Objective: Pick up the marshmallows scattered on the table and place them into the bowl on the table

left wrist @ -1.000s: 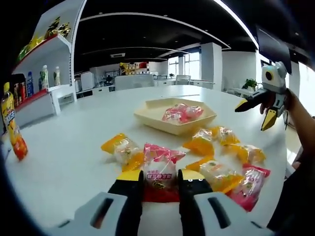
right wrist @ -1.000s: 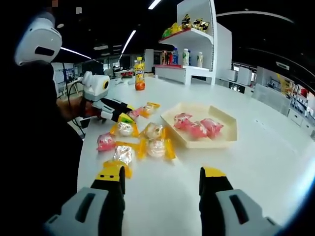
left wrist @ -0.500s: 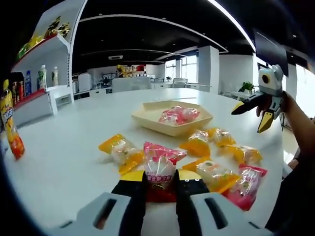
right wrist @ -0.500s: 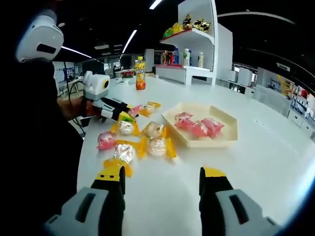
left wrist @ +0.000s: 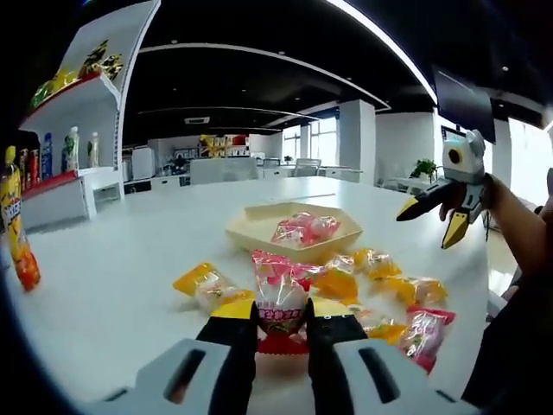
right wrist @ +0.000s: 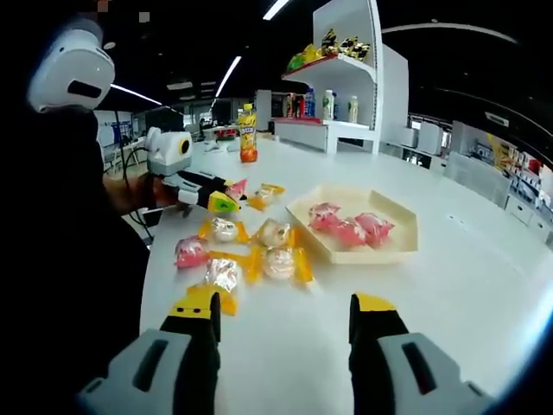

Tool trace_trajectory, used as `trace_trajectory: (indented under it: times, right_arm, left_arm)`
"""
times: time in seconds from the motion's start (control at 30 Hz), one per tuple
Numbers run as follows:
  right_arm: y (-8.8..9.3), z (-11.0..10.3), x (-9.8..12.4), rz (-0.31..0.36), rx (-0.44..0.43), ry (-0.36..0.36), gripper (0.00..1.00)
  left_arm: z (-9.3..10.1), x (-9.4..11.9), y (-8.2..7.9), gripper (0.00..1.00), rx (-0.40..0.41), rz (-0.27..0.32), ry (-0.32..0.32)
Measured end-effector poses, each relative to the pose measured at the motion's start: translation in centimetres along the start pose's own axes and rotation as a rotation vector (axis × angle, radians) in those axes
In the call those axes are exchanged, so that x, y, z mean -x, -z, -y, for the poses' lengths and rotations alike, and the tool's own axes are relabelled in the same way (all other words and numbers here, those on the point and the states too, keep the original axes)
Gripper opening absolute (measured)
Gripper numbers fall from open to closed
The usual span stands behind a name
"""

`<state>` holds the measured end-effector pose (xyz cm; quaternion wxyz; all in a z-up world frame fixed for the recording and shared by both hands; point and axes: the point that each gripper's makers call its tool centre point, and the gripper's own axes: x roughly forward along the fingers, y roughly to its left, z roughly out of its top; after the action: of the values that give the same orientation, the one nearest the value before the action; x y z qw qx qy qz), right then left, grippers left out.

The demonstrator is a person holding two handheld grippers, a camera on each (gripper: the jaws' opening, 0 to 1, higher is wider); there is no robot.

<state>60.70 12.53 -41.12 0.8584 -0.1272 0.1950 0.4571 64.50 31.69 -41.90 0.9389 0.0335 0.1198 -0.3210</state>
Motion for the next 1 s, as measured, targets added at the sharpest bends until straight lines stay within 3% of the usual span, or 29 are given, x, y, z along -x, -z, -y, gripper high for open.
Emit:
trace_trajectory:
  times: [0.33,0.43,0.67,0.73,1.0]
  right_arm:
    - [0.5,0.4,0.0,-0.006,-0.012,0.010,0.59]
    - [0.5,0.5,0.0,-0.006,-0.011,0.010,0.59]
    - [0.5,0.5,0.1,-0.006,-0.012,0.016,0.58]
    - [0.5,0.5,0.2,-0.007,-0.013,0.017,0.58]
    - [0.3,0.5,0.2,-0.006,-0.004,0.013,0.58]
  left_arm:
    - [0.8,0.3,-2.1,0.21,0.006,0.110,0.050]
    - [1.4,0.3,-3.3,0.21,0.039,0.154,0.093]
    - [1.4,0.2,-4.6,0.21,0.006,0.199,0.103]
    - [1.8,0.4,-5.4,0.22,0.015,0.246,0.128]
    - [1.8,0.7,-7.4,0.22,-0.029,0.321,0.145]
